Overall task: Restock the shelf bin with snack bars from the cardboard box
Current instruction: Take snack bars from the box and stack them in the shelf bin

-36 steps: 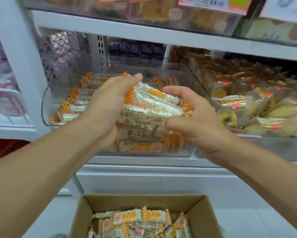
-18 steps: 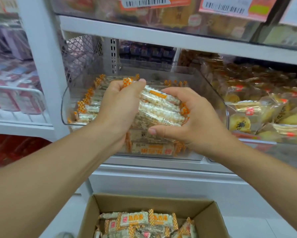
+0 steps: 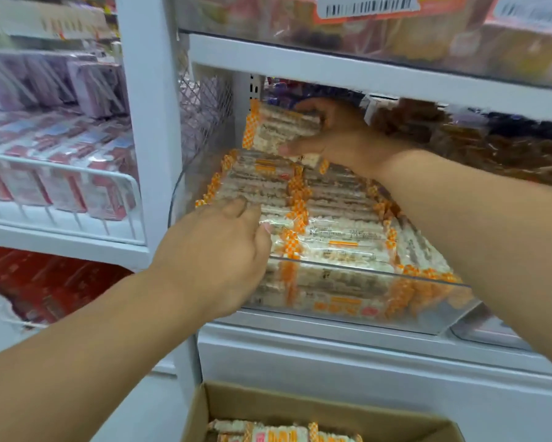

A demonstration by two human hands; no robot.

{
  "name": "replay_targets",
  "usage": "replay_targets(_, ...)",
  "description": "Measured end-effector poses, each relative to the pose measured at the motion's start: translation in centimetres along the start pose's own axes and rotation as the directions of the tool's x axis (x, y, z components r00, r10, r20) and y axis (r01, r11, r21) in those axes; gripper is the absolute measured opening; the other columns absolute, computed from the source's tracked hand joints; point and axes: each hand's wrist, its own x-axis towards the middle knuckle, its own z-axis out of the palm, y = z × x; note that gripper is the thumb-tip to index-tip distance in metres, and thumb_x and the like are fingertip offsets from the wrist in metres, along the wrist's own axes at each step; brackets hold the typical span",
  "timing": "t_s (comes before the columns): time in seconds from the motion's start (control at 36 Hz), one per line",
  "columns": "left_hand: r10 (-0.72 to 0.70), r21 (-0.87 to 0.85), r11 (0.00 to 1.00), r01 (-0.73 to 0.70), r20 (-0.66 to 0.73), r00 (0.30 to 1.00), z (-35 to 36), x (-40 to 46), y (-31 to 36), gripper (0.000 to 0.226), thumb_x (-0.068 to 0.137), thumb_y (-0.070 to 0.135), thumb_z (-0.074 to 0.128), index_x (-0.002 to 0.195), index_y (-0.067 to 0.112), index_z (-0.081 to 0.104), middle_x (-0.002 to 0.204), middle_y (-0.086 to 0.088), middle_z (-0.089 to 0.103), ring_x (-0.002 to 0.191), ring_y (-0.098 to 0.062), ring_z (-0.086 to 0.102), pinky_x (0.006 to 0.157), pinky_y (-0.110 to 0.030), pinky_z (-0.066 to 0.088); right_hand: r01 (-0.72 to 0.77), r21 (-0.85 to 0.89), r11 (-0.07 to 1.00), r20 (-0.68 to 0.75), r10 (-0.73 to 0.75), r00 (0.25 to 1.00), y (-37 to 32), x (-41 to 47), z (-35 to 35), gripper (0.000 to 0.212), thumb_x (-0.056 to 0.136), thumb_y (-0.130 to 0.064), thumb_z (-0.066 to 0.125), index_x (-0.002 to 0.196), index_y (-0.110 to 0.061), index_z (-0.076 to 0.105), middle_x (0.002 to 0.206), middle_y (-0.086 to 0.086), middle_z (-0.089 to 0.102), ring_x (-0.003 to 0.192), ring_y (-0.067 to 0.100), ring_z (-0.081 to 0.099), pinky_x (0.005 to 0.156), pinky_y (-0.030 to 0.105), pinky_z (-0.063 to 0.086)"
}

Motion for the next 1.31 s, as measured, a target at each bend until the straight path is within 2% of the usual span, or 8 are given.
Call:
replay_targets(0.11,0.007,0.048,0.999,-0.008,0.018,1.0,0.0,0.1,0.1,0.075,0.093,0.048,0.002,0.138,0.015,0.053,0.142,-0.009,0.055,0.132,-0.028,0.048,0.111,-0.041,0.037,0.042,-0.104,0.994,0.118,-0.029,0.993,0.3,2.8,2.6,0.085,0.059,-0.049,0.093,0.135,-0.031,0.058,0.138,-0.005,0.055,0.127,0.012,0.052,0.09,0.018,0.04)
replay_targets(0.31,-0.008,0.062,0.998,0.004,0.067,0.998,-0.3,0.4,0.3,0.086,0.086,0.049,-0.009,0.155,0.018,0.032,0.162,-0.008,0.031,0.15,-0.022,0.026,0.122,-0.034,0.02,0.251,-0.518,0.817,0.194,-0.174,0.965,0.3,3.2,2.8,0.082,0.08,-0.071,0.063,0.148,-0.028,0.048,0.151,0.002,0.038,0.139,0.027,0.03,0.115,0.038,0.026)
replay_targets(0.53,-0.028,0.06,0.998,0.025,0.042,0.999,-0.1,0.2,0.4,0.077,0.092,0.048,0.0,0.155,0.019,0.034,0.161,-0.006,0.033,0.148,-0.022,0.031,0.12,-0.033,0.021,0.412,-0.706,0.576,0.296,-0.289,0.91,0.3,2.5,3.9,0.065,0.104,-0.052,0.038,0.159,-0.019,0.023,0.159,0.009,0.036,0.142,0.031,0.04,0.114,0.047,0.034)
replay_targets(0.67,-0.04,0.07,0.997,0.036,0.062,0.997,-0.2,0.2,0.6,0.078,0.09,0.048,-0.004,0.157,0.022,0.027,0.164,-0.004,0.027,0.151,-0.019,0.024,0.121,-0.032,0.016,0.41,-0.764,0.499,0.329,-0.245,0.912,-0.1,2.4,3.9,0.065,0.105,-0.055,0.028,0.159,-0.021,0.017,0.163,0.003,0.029,0.147,0.024,0.034,0.12,0.059,-0.002)
replay_targets(0.81,-0.041,0.076,0.996,0.037,0.055,0.998,-0.4,0.1,0.7,0.076,0.091,0.047,0.0,0.156,0.022,0.031,0.163,-0.004,0.03,0.15,-0.019,0.026,0.121,-0.031,0.017,0.425,-0.723,0.545,0.323,-0.277,0.905,0.2,2.0,3.9,0.068,0.102,-0.058,0.035,0.159,-0.024,0.02,0.162,0.005,0.032,0.143,0.032,0.039,0.112,0.045,0.038)
replay_targets(0.92,-0.047,0.083,0.996,0.042,0.059,0.997,-0.4,0.2,0.8,0.076,0.091,0.046,0.0,0.155,0.022,0.031,0.163,-0.004,0.03,0.15,-0.018,0.026,0.121,-0.031,0.017,0.421,-0.681,0.599,0.309,-0.287,0.907,0.0,2.3,3.7,0.062,0.101,-0.054,0.046,0.155,-0.026,0.031,0.155,0.007,0.044,0.135,0.032,0.049,0.106,0.045,0.045)
replay_targets(1.14,-0.059,0.083,0.995,0.052,0.074,0.996,-0.5,0.1,0.8,0.077,0.089,0.046,0.0,0.156,0.022,0.03,0.163,-0.004,0.029,0.15,-0.019,0.026,0.121,-0.031,0.018,0.456,-0.673,0.582,0.369,-0.271,0.889,-0.4,1.8,3.9,0.075,0.1,-0.057,0.046,0.159,-0.025,0.013,0.163,0.007,0.029,0.14,0.031,0.042,0.111,0.042,0.04)
replay_targets(1.31,-0.064,0.083,0.995,0.056,0.097,0.993,-0.4,0.3,0.8,0.078,0.088,0.046,-0.002,0.157,0.022,0.026,0.164,-0.002,0.026,0.151,-0.018,0.021,0.123,-0.031,0.015,0.414,-0.662,0.625,0.354,-0.227,0.907,-0.2,1.5,2.6,0.081,0.097,-0.065,0.041,0.161,-0.026,0.01,0.167,-0.001,0.016,0.153,0.021,0.019,0.125,0.048,0.004)
